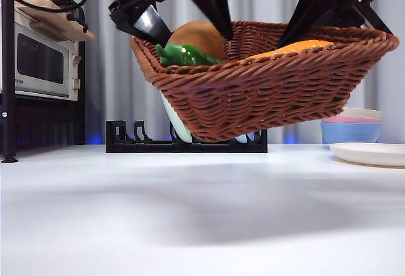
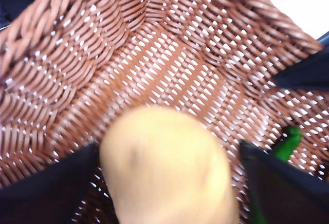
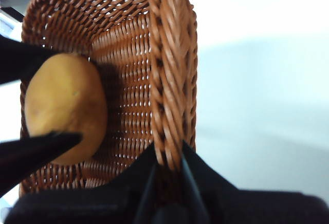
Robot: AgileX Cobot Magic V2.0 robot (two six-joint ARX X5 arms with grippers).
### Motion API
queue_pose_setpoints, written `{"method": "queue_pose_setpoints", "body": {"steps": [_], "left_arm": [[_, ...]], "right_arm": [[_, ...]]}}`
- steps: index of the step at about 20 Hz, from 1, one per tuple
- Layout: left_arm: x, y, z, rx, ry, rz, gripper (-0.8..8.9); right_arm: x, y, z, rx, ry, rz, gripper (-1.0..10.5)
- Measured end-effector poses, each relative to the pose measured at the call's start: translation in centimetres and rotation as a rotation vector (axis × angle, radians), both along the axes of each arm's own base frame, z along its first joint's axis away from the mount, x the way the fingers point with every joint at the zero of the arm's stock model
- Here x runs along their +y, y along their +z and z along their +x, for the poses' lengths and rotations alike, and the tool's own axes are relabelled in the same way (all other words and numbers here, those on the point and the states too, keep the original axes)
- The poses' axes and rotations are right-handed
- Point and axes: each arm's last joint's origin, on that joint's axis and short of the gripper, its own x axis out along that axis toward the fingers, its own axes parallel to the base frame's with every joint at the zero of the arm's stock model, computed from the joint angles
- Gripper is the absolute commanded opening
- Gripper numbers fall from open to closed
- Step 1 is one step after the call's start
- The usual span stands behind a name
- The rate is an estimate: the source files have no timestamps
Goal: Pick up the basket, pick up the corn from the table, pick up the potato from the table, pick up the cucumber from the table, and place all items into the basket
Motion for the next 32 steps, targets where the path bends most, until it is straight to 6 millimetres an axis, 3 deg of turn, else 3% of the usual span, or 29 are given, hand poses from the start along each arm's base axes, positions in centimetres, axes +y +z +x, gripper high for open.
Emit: {"method": "queue_pose_setpoints", "body": {"steps": [3,5,8,11,15,17,19,21,23,24,27,28,29,30,32], "left_arm": [[0.9,3.8,-1.0,-0.060,-0.001,-0.058,5.97],[2.0,7.9,-2.7,-0.122,-0.010,-0.116,5.97],[3.8,11.7,-5.2,-0.167,-0.026,-0.160,5.97],[5.4,13.6,-7.3,-0.198,-0.040,-0.192,5.97],[6.8,14.8,-9.1,-0.230,-0.049,-0.225,5.96],[7.0,14.8,-9.3,-0.226,-0.050,-0.221,5.96],[7.1,14.7,-9.3,-0.220,-0.050,-0.215,5.96],[7.1,14.6,-9.3,-0.213,-0.050,-0.207,5.93],[7.1,14.5,-9.4,-0.213,-0.054,-0.195,5.88],[7.2,14.5,-9.4,-0.217,-0.049,-0.181,5.38],[8.1,14.3,-9.7,-0.276,0.043,-0.041,2.25],[8.7,14.1,-9.9,-0.300,0.093,0.040,0.93],[8.9,14.0,-10.0,-0.308,0.119,0.086,0.24],[9.2,13.7,-10.1,-0.306,0.146,0.140,-0.20],[9.7,13.2,-10.1,-0.280,0.168,0.226,-0.08]], "right_arm": [[0.3,-1.1,0.9,0.041,-0.008,-0.008,-0.1],[0.7,-2.2,2.0,0.061,-0.019,-0.007,-0.1],[1.0,-4.0,4.3,0.072,-0.068,0.035,-0.1],[0.6,-6.5,6.5,0.150,-0.154,0.073,-0.1],[0.1,-10.0,7.9,0.276,-0.214,0.052,0.0],[0.1,-10.5,8.1,0.288,-0.209,0.045,1.2],[0.1,-10.4,8.1,0.250,-0.177,0.026,4.2],[-0.1,-10.0,8.1,0.190,-0.189,-0.033,6.4],[-0.6,-8.6,7.8,0.118,-0.221,-0.105,6.3],[-0.8,-7.5,7.5,0.074,-0.214,-0.111,6.3],[-1.6,-2.1,5.3,-0.101,-0.208,-0.068,6.2],[-1.9,-0.1,4.0,-0.158,-0.200,-0.046,5.7],[-2.0,0.9,3.2,-0.185,-0.188,-0.036,4.9],[-2.1,2.0,2.2,-0.214,-0.173,-0.027,3.8],[-2.4,3.5,0.3,-0.248,-0.157,-0.021,1.4]]}}
